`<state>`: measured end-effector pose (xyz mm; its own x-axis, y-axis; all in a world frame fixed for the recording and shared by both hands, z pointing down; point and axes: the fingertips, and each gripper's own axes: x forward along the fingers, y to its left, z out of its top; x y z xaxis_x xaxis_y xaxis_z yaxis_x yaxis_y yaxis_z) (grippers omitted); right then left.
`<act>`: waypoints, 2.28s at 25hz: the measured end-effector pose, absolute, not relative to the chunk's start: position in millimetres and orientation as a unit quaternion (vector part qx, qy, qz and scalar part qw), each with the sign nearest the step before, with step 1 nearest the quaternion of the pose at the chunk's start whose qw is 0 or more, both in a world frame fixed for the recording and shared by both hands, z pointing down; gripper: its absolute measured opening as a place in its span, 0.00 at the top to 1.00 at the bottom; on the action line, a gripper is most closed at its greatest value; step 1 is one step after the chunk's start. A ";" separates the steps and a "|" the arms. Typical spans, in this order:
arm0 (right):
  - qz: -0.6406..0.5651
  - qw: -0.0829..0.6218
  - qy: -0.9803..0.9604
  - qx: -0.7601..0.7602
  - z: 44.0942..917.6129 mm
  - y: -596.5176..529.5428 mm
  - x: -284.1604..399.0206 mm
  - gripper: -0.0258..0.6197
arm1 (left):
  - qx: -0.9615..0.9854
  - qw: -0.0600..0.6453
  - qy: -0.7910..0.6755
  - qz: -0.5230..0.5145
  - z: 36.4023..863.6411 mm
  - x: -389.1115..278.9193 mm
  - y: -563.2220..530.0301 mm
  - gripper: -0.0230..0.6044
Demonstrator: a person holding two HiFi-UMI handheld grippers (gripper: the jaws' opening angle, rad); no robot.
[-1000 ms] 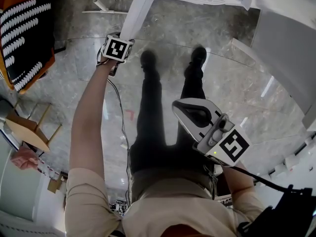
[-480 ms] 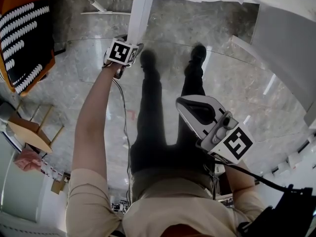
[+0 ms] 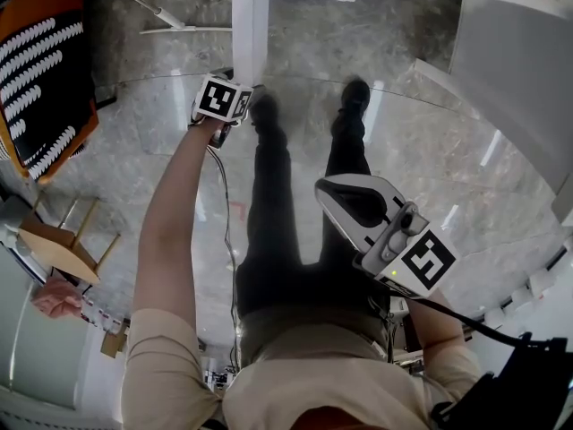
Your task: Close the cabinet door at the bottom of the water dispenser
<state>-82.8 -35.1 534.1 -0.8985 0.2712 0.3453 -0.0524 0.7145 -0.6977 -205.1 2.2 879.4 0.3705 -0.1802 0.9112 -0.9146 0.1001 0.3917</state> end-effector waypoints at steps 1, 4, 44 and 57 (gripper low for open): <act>0.373 0.216 -0.900 -0.060 534.1 -36.0 -81.7 0.94 | 0.593 0.579 -0.461 0.318 879.4 -202.5 1.3 0.48; 0.374 0.214 -0.900 -0.059 533.8 -38.3 -80.7 0.94 | 0.598 0.576 -0.455 0.321 879.4 -196.5 -2.1 0.47; 0.389 0.205 -0.898 -0.020 543.4 -71.7 -57.3 0.94 | 0.634 0.589 -0.388 0.318 876.3 -133.6 -51.0 0.37; 0.391 0.206 -0.897 -0.009 546.4 -76.5 -53.7 0.94 | 0.657 0.566 -0.365 0.338 873.1 -119.4 -62.4 0.38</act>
